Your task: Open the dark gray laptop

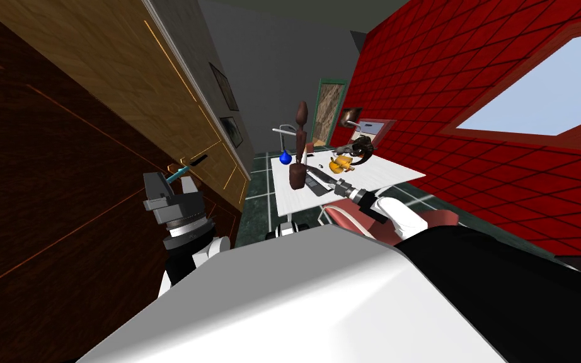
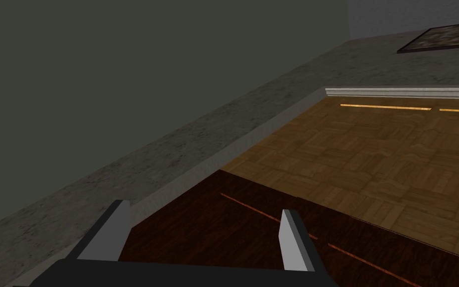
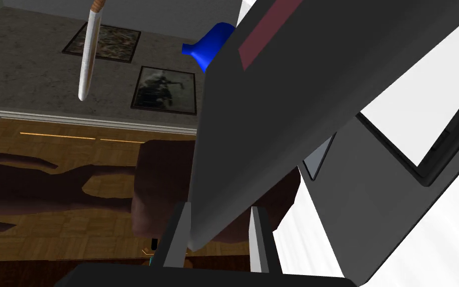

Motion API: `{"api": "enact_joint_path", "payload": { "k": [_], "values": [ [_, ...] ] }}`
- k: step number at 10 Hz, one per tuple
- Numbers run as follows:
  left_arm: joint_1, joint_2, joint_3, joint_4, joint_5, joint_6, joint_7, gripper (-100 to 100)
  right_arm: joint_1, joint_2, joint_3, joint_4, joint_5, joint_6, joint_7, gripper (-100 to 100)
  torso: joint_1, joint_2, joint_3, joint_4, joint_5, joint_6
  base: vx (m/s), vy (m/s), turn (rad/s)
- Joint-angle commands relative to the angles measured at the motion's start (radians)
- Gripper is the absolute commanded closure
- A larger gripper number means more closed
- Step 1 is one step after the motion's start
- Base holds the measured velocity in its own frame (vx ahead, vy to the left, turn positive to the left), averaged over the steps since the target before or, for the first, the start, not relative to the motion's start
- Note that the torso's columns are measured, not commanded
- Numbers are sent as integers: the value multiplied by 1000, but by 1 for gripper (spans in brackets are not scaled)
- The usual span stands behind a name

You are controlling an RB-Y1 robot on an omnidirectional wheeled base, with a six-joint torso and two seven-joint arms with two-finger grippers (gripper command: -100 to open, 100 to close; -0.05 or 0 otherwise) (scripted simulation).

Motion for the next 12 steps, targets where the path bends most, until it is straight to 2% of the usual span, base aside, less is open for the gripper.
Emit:
{"api": "enact_joint_path", "payload": {
  "k": [1, 5, 6, 7, 8, 12],
  "values": [
    [0, 0, 0, 0, 0, 0, 0, 0, 4, -42, -35, -13, -17, -11, -41, -100, 0, -1, -1, -1, -1, 0, 11, 30, -65],
    [0, 0, 0, 0, 0, 0, 0, 0, 11, -125, -104, -38, -50, -33, -123, -100, 1, -1, -1, -1, -1, 0, 6, 30, -65],
    [0, 0, 0, 0, 0, 0, 0, 0, 13, -139, -115, -43, -55, -36, -137, -100, 1, -1, -1, -1, -1, 0, 1, 28, -80],
    [0, 0, 0, 0, 0, 0, 0, 0, 11, -127, -105, -38, -51, -33, -123, -100, 1, -2, -1, -1, -1, 0, 0, 11, -16],
    [0, 0, 0, 0, 0, 0, 0, 0, 11, -128, -107, -38, -52, -35, -126, 0, 0, -2, -1, -1, -1, 0, 0, 0, 0],
    [0, 0, 0, 0, 0, 0, 0, 0, 11, -128, -107, -38, -52, -35, -125, 0, 1, -2, -1, -1, -1, 0, 0, 0, 0]
  ]
}}
